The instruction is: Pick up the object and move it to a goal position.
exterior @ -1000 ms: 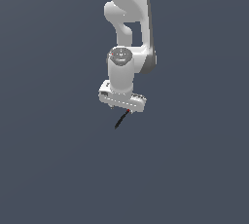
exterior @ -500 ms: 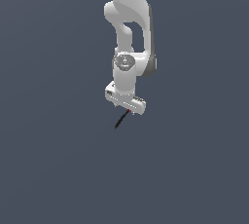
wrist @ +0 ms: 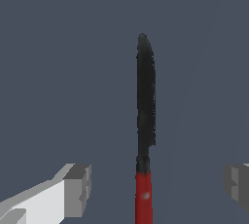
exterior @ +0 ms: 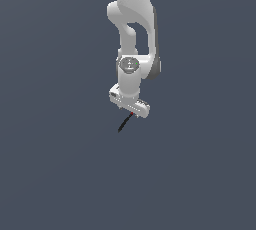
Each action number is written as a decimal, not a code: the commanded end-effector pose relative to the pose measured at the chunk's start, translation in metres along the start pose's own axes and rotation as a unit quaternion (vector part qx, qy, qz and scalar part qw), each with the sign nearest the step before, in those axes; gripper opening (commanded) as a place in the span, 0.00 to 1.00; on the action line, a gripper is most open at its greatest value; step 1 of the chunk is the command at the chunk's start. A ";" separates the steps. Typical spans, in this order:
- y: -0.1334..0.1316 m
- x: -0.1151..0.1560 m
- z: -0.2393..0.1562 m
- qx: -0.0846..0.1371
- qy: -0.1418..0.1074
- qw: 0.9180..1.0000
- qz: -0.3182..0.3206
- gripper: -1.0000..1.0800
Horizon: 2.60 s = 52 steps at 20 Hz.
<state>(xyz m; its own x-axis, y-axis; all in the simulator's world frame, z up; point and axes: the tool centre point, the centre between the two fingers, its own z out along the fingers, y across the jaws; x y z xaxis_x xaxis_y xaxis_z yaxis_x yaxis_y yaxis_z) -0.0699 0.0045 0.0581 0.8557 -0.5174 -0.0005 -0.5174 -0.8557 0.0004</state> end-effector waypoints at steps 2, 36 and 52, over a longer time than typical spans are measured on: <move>0.000 0.000 0.004 0.000 0.000 1.000 0.000 0.96; 0.011 0.008 0.030 0.000 0.001 1.000 0.004 0.00; 0.067 0.065 -0.096 0.000 0.000 1.000 0.004 0.00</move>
<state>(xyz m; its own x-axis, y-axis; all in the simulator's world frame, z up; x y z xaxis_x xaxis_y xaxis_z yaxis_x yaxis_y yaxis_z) -0.0506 -0.0795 0.1415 0.8516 -0.5243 0.0010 -0.5243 -0.8516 -0.0006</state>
